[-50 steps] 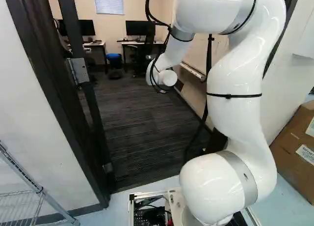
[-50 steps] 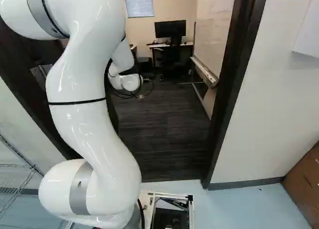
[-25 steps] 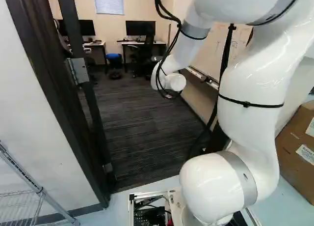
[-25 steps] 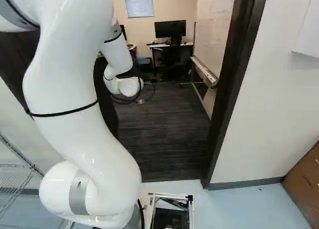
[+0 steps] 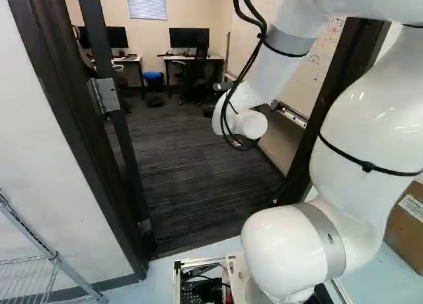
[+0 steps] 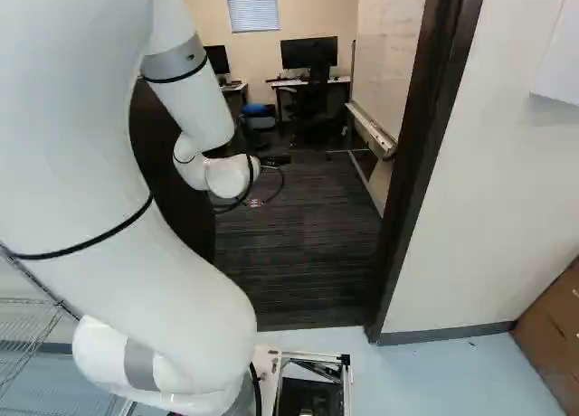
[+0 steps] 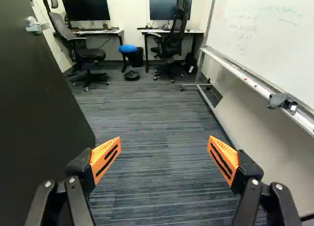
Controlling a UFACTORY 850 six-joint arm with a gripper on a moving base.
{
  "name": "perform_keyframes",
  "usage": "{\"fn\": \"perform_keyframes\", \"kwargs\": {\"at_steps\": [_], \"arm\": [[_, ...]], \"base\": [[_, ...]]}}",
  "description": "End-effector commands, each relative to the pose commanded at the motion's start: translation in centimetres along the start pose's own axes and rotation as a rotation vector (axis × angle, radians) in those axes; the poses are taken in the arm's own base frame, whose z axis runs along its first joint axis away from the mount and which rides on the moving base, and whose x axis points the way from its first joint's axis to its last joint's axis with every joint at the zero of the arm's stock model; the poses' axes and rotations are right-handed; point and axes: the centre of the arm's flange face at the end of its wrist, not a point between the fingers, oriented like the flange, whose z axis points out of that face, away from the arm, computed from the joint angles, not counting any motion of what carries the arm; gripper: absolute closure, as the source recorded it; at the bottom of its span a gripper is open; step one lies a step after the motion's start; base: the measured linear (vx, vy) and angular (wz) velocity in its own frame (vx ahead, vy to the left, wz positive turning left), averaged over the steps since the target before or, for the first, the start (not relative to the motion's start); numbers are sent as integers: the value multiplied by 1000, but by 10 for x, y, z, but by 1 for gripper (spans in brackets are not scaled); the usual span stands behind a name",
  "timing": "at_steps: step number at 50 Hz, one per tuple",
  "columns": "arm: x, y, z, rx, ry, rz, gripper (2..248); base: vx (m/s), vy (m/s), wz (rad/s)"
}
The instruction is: Open the door and move inside
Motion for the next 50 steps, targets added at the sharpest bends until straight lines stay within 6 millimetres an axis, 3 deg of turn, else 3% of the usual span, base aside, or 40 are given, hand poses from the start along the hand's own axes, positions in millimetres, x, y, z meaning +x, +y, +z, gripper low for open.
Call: {"fn": "perform_keyframes", "kwargs": {"at_steps": [25,50], "arm": [[-36,8,-60,-28,-10,11,3],[-62,11,-95,-44,-16,18,3]], "base": [[0,0,0],[0,0,0]]}}
